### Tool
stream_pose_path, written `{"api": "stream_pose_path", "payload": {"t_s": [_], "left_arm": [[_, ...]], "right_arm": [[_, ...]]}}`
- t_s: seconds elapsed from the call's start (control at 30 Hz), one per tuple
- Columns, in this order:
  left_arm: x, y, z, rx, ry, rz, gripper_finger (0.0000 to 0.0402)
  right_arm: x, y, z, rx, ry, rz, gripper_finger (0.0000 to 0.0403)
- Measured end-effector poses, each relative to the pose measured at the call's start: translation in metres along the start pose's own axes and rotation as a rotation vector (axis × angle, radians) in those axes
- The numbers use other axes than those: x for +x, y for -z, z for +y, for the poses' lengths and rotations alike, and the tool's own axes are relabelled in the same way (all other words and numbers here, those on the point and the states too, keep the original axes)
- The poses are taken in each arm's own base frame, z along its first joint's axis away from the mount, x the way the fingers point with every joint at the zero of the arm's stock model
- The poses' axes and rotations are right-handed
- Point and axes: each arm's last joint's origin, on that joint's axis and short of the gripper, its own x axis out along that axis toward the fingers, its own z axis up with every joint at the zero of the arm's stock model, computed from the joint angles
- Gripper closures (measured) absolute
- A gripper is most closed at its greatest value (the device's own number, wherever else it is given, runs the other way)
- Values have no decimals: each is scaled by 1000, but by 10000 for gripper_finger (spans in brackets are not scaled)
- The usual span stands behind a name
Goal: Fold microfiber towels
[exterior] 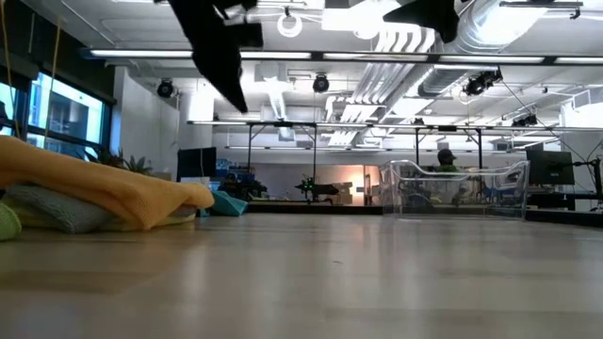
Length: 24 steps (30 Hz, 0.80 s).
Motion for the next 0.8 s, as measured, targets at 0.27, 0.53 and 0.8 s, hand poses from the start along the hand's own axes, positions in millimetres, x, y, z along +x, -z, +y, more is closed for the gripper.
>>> {"api": "stream_pose_path", "payload": {"t_s": [0.27, 0.53, 0.8], "left_arm": [[59, 4, 18, 79, 22, 198, 158], [84, 8, 22, 73, 34, 252, 158], [87, 2, 24, 132, 37, 190, 158]], "right_arm": [[0, 0, 0, 18, 2, 4, 146], [0, 2, -1, 3, 9, 16, 146], [0, 3, -2, -5, 17, 30, 146]]}}
